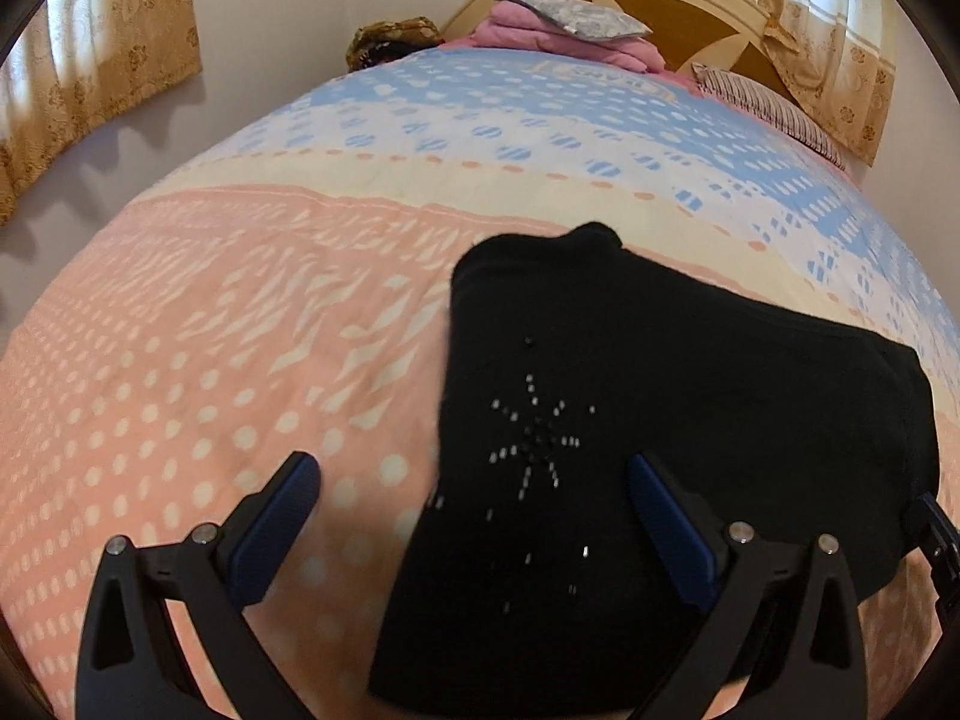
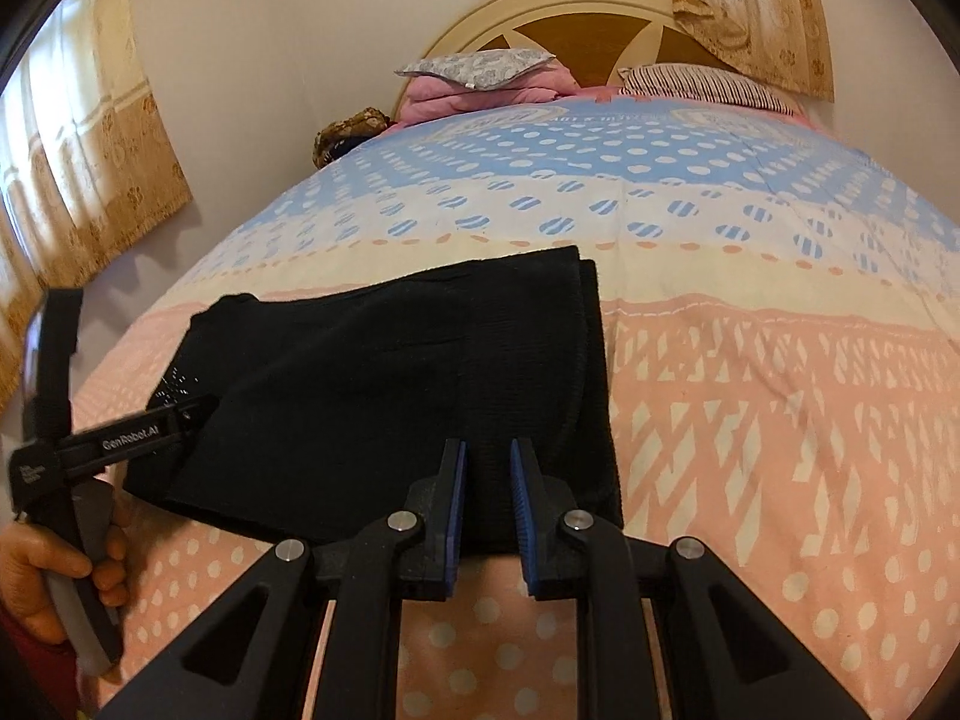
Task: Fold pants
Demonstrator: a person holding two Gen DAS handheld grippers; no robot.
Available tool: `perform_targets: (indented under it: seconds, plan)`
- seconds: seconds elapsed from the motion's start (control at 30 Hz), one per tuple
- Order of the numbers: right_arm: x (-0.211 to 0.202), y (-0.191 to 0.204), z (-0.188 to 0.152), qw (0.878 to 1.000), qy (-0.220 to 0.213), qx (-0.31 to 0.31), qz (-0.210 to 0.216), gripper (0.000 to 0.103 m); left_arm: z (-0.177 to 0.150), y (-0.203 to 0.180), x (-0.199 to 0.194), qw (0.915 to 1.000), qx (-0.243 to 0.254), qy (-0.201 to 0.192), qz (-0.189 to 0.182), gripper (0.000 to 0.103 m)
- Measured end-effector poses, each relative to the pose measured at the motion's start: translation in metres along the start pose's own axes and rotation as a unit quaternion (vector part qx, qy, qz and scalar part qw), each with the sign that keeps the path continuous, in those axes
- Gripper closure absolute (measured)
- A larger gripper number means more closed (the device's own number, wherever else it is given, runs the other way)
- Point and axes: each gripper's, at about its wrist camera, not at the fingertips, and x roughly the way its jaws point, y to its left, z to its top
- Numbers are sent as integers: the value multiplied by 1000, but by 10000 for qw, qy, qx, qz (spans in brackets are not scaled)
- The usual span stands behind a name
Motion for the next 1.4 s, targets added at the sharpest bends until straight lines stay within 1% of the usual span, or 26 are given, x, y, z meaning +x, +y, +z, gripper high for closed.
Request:
perform_targets:
  seconds: [0.07, 0.1, 0.13, 0.17, 0.2, 0.37, 0.5, 0.57, 0.63, 0.8, 0.97, 1.07, 1.17, 1.27, 1.4]
  plan:
    - [-9, 0, 0, 10000, -16, 73, 61, 77, -5, -1, -10, 9999, 53, -104, 93, 0]
    - [-18, -2, -3, 9996, -95, 248, 134, 67, -8, -1, -15, 9996, 87, -177, 198, 0]
    - [-27, -4, -8, 9983, -186, 458, 315, 49, -12, -3, -19, 9993, 105, -231, 281, 0]
    - [-33, -5, -12, 9970, -217, 591, 449, 42, -21, -4, -27, 9991, 123, -286, 289, 0]
    - [-39, -3, -19, 9961, -223, 677, 510, 38, -27, -5, -30, 9991, 139, -303, 255, 0]
    - [-48, 9, -42, 9978, 29, 551, 361, 38, -52, -14, -46, 9985, 323, -357, 265, 0]
    - [-49, 5, -59, 9967, 265, 666, 378, 38, -70, -19, -49, 9986, 417, -234, 243, 0]
    - [-53, 4, -64, 9964, 238, 700, 415, 38, -77, -21, -49, 9986, 452, -148, 233, 0]
    - [-58, 5, -66, 9968, 255, 650, 380, 38, -81, -22, -54, 9986, 445, -169, 217, 0]
    - [-69, 7, -74, 9965, 470, 622, 295, 38, -96, -25, -62, 9981, 544, -133, 243, 0]
    - [-84, 10, -88, 9966, 474, 633, 236, 37, -106, -25, -71, 9987, 441, -154, 191, 0]
    - [-97, 14, -97, 9980, 346, 518, 89, 38, -114, -28, -92, 9977, 581, -357, 57, 0]
    - [-117, 15, -104, 9984, 95, 552, 62, 38, -119, -32, -111, 9951, 786, -589, 67, 0]
    - [-135, 15, -106, 9981, -111, 607, -52, 37, -126, -34, -137, 9914, 895, -951, 37, 0]
    - [-165, 19, -107, 9971, -428, 581, -221, 37, -139, -32, -169, 9859, 1002, -1337, -70, 0]
